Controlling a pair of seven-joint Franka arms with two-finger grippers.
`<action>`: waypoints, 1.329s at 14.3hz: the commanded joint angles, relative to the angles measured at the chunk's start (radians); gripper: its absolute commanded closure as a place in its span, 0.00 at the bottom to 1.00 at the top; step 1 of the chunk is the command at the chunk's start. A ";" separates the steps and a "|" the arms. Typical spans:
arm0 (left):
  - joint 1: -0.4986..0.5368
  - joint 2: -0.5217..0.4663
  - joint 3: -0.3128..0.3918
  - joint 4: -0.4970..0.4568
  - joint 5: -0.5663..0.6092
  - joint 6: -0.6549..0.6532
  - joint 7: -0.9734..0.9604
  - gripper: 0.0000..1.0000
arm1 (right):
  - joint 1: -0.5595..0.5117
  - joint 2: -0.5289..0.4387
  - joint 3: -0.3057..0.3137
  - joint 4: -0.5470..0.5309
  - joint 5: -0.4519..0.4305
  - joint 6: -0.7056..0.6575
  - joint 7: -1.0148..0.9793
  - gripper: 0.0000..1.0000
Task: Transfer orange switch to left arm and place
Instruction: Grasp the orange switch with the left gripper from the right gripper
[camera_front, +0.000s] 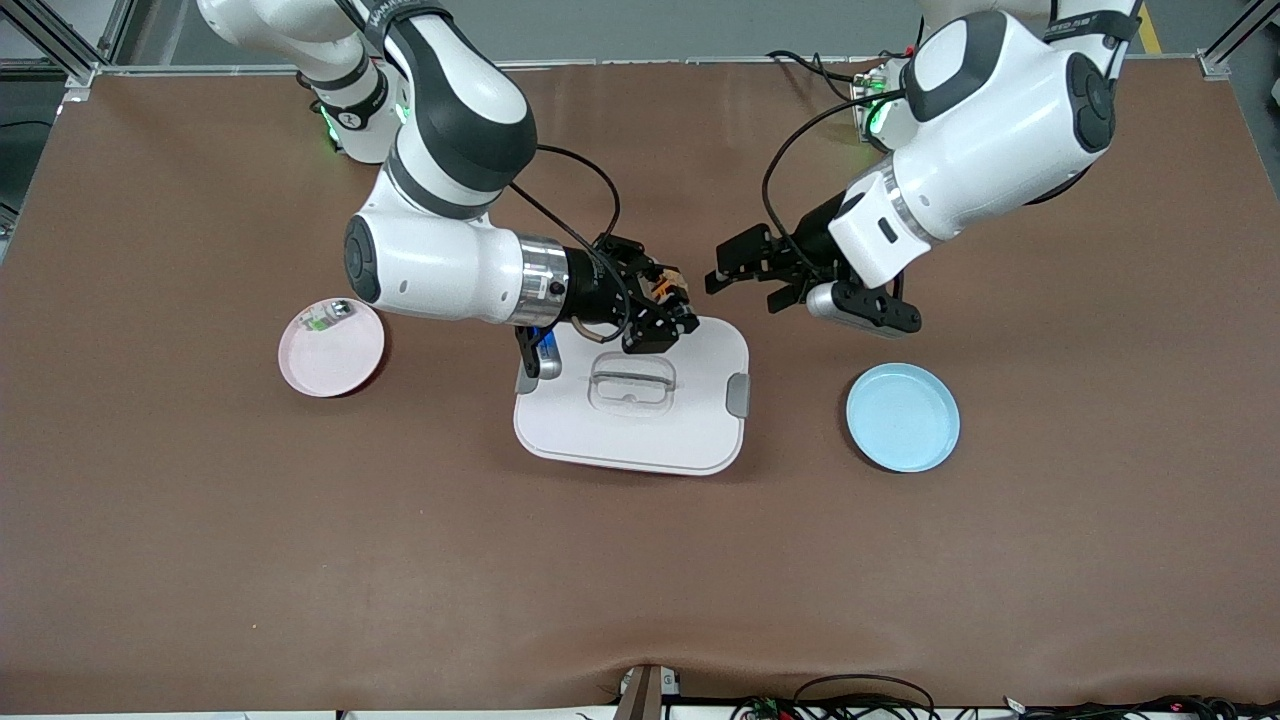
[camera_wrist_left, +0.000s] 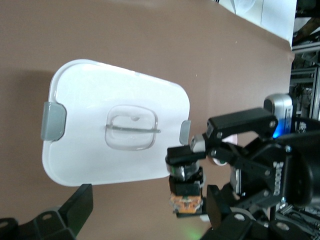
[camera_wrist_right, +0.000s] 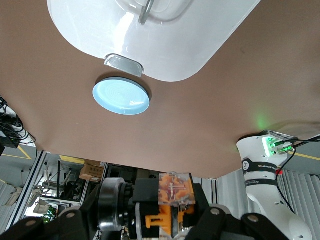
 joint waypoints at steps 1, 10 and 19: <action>-0.024 0.025 -0.003 -0.004 -0.019 0.064 -0.011 0.00 | 0.008 0.015 -0.009 0.029 0.018 -0.001 0.008 0.69; -0.087 0.045 -0.003 -0.007 -0.021 0.118 -0.035 0.06 | 0.010 0.015 -0.009 0.029 0.018 -0.001 0.008 0.69; -0.112 0.083 -0.004 0.001 -0.015 0.150 -0.081 0.70 | 0.010 0.015 -0.009 0.029 0.018 -0.001 0.008 0.69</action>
